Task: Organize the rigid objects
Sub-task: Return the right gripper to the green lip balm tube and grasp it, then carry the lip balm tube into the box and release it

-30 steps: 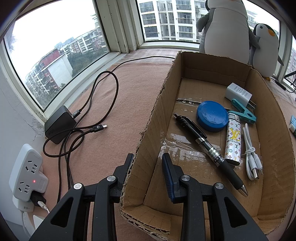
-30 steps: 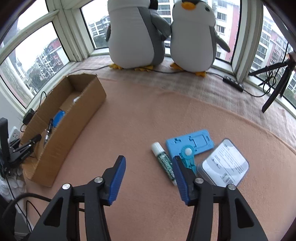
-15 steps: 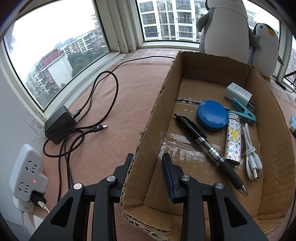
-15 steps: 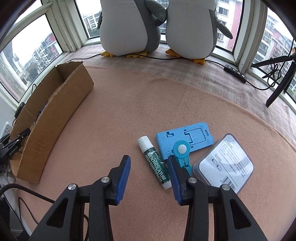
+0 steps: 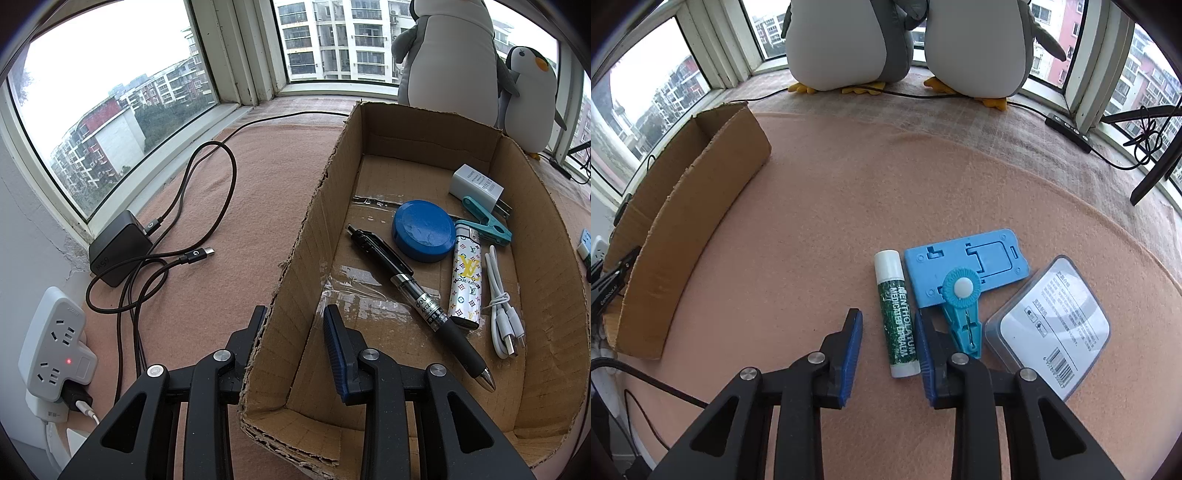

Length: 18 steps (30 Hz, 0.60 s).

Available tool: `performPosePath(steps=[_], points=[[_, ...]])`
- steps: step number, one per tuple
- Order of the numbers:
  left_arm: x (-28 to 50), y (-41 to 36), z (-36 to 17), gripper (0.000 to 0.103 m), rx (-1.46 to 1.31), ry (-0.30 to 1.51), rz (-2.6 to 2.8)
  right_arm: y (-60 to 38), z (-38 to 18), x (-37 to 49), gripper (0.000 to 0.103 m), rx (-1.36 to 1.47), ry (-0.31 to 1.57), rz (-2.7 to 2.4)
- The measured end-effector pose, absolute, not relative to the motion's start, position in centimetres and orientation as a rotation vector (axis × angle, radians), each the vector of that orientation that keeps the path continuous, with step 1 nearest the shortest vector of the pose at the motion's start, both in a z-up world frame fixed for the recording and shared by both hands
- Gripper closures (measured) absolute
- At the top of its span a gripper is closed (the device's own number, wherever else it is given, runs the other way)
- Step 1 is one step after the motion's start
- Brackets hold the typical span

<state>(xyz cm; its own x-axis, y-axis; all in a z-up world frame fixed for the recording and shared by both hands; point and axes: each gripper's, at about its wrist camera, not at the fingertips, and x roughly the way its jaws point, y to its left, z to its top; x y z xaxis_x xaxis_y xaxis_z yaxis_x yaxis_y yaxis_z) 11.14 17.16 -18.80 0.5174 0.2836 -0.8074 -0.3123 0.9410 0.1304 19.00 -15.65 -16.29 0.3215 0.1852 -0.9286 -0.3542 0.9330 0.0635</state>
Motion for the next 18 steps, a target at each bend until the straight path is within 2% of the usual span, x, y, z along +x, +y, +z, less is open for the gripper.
performPosePath(steps=[6,18], points=[[11.1,17.2,-18.8,0.070,-0.033,0.963,0.358,-15.3,-16.3,19.3,0.089,-0.162,1.200,0.344],[11.2,17.1,-18.8,0.070,-0.032,0.963,0.358,-14.3,-14.1,17.8,0.089,-0.114,1.136,0.367]])
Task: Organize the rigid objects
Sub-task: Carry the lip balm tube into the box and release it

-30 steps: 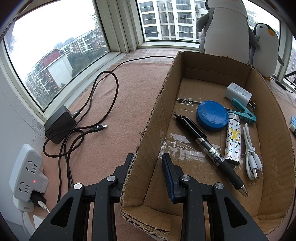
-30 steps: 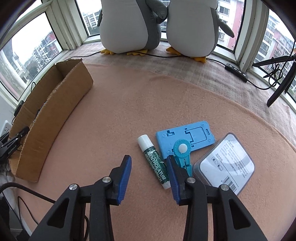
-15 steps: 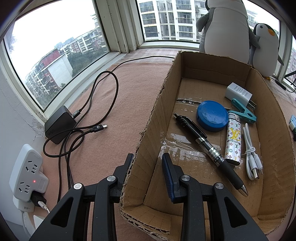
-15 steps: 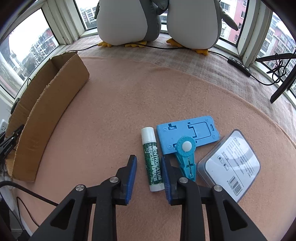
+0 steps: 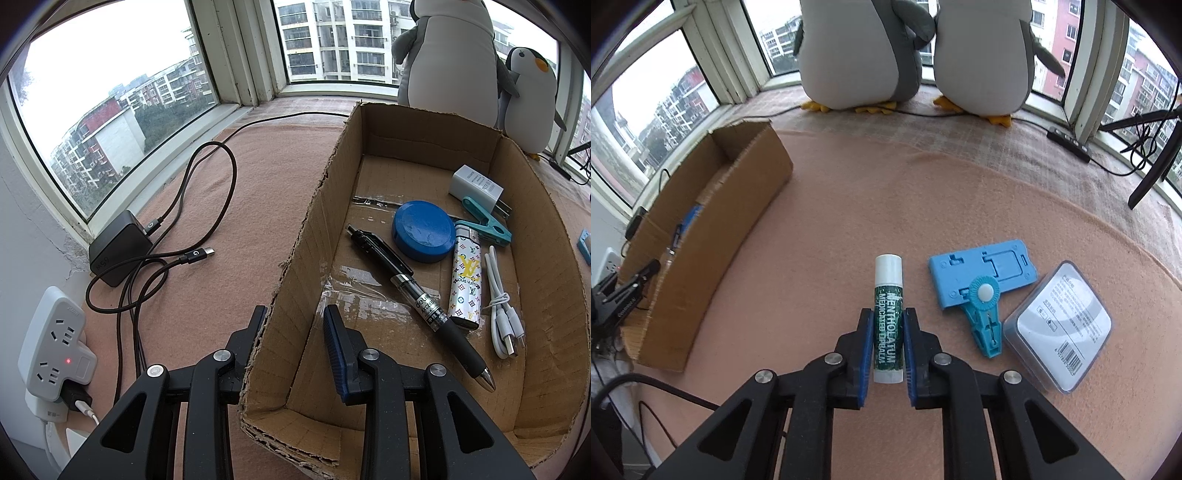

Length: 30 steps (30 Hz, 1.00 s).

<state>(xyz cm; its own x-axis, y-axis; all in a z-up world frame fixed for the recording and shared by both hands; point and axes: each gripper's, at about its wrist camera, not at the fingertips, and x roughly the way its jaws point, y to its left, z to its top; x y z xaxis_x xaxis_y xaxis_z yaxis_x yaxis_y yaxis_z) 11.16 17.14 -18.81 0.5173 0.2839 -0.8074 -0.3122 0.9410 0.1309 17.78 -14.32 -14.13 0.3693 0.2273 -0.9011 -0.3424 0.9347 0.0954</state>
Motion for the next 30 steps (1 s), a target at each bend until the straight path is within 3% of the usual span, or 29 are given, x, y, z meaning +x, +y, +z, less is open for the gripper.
performPosePath(steps=[14,30], points=[[11.2,17.1,-18.8,0.071,-0.032,0.963,0.358,-8.7,-7.4,16.7,0.089,-0.073,0.991,0.498],[11.2,17.1,-18.8,0.071,-0.033,0.961,0.358,1.5,-7.1,18.6,0.089,-0.118,0.953,0.612]])
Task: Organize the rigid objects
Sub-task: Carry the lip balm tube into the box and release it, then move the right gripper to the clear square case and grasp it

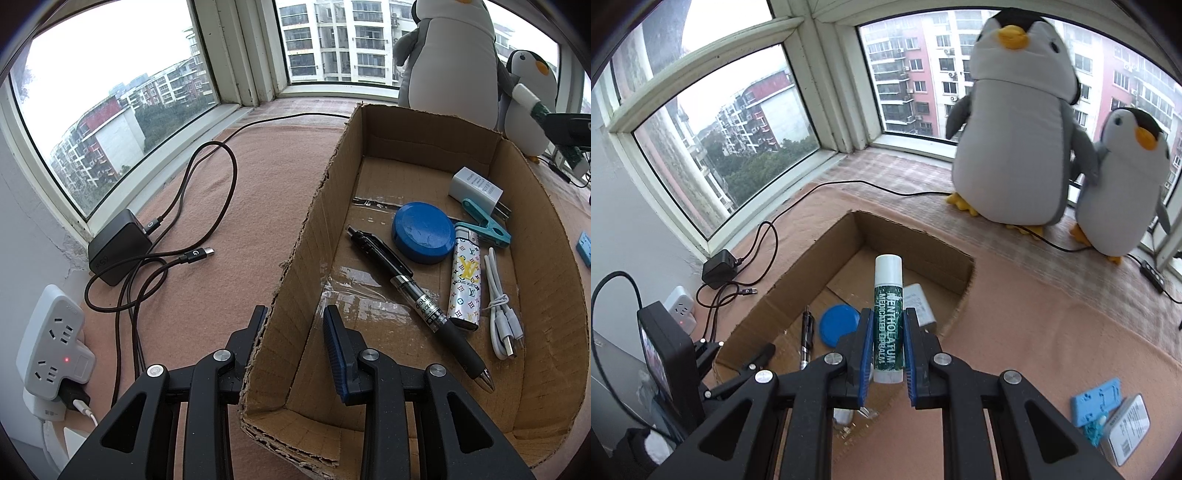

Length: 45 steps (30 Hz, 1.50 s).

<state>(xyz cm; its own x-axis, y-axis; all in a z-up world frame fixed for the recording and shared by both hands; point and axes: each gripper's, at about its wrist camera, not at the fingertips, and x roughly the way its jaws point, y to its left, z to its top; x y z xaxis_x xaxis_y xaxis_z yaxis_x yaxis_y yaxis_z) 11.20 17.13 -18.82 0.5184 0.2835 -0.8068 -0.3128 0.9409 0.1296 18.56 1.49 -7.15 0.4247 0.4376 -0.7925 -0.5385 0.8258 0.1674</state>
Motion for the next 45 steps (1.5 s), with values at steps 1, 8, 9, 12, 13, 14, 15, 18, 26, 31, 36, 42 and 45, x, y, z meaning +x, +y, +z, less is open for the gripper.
performPosePath(steps=[1,8,9,12,13,14,15,18,26,31,36,42,45], points=[[11.2,17.2,-18.8,0.071,-0.033,0.961,0.358,2.1,-7.4,18.7,0.089,-0.125,0.956,0.615],[11.4,17.1,-18.7,0.071,-0.036,0.960,0.358,4.9,-8.9,19.7,0.089,-0.160,0.972,0.622],[11.3,17.1,-18.7,0.071,-0.036,0.960,0.358,5.1,-9.1,19.9,0.089,-0.161,0.976,0.623],[11.4,17.0,-18.7,0.071,-0.039,0.960,0.359,5.7,-9.8,20.4,0.089,-0.160,0.987,0.621],[11.4,17.1,-18.7,0.071,-0.039,0.960,0.359,5.8,-10.0,20.5,0.089,-0.159,0.990,0.620],[11.4,17.1,-18.7,0.071,-0.040,0.959,0.359,6.0,-10.2,20.7,0.089,-0.158,0.995,0.620],[11.4,17.1,-18.7,0.071,-0.040,0.960,0.359,6.1,-10.4,20.8,0.089,-0.158,0.998,0.621],[11.4,17.1,-18.7,0.071,-0.040,0.959,0.359,6.6,-11.0,21.0,0.089,-0.161,1.009,0.625],[11.4,17.1,-18.7,0.071,-0.040,0.959,0.358,7.0,-11.8,21.5,0.089,-0.164,1.022,0.622],[11.4,17.1,-18.7,0.071,-0.040,0.959,0.359,6.8,-11.9,21.8,0.070,-0.146,1.027,0.593],[11.4,17.1,-18.7,0.071,-0.041,0.959,0.358,6.1,-11.6,21.9,0.060,-0.133,1.020,0.575],[11.4,17.1,-18.7,0.071,-0.039,0.959,0.358,5.4,-11.3,21.8,0.059,-0.121,1.023,0.575],[11.4,17.1,-18.7,0.071,-0.040,0.959,0.358,4.7,-11.0,21.4,0.059,-0.110,1.021,0.572]])
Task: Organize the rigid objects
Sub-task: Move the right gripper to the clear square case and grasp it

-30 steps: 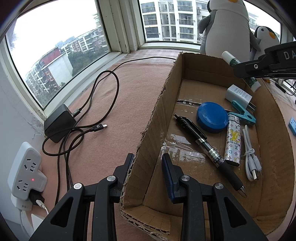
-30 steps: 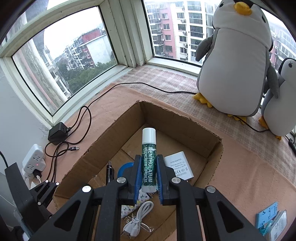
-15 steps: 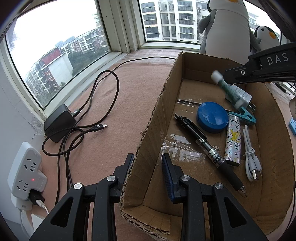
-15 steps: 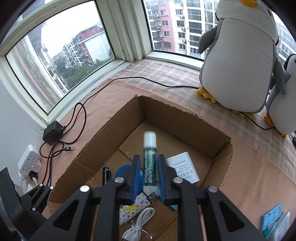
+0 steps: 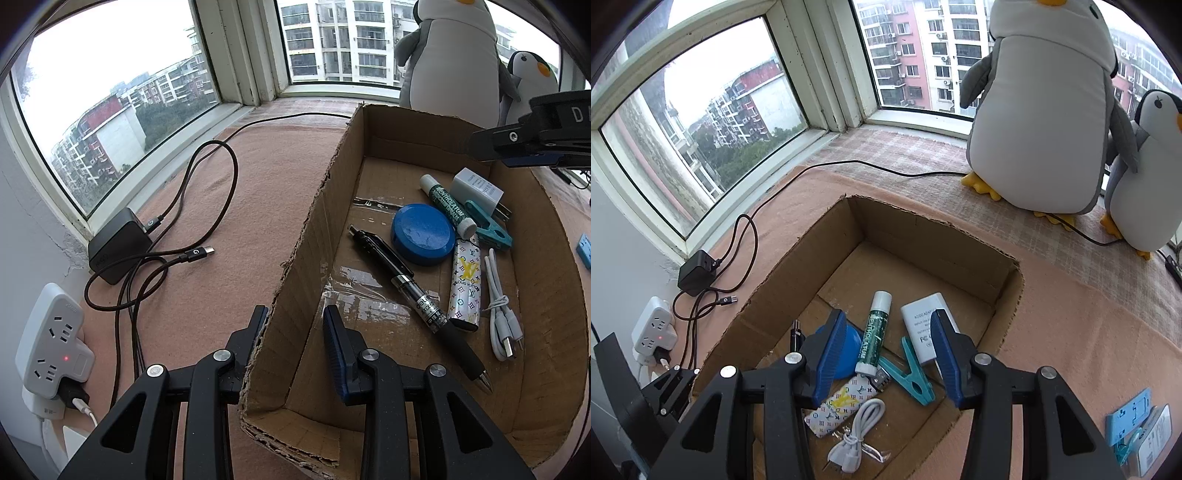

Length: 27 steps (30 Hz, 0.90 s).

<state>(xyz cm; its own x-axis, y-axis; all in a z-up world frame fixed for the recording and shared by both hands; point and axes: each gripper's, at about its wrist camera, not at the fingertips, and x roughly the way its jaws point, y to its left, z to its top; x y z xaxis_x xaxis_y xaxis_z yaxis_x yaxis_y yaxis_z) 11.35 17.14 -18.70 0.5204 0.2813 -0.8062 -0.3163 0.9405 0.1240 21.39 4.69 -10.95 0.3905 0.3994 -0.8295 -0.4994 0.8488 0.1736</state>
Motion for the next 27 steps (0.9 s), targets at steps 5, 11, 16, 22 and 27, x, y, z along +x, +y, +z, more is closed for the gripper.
performPosePath(steps=[5,11,16,22,27], points=[[11.4,17.1,-18.7,0.071,-0.040,0.959,0.358,2.6,-9.8,20.4,0.059,-0.092,0.997,0.560],[11.4,17.1,-18.7,0.071,-0.037,0.959,0.357,-2.0,-8.4,18.8,0.059,-0.047,0.964,0.523],[11.3,17.1,-18.7,0.071,-0.037,0.958,0.357,-6.9,-7.9,17.6,0.059,-0.028,0.954,0.448],[11.4,17.1,-18.7,0.071,-0.037,0.959,0.358,-14.2,-8.7,17.1,0.049,0.078,0.988,0.283],[11.3,17.1,-18.6,0.071,-0.035,0.959,0.357,-19.9,-10.0,17.1,0.041,0.197,1.031,0.103]])
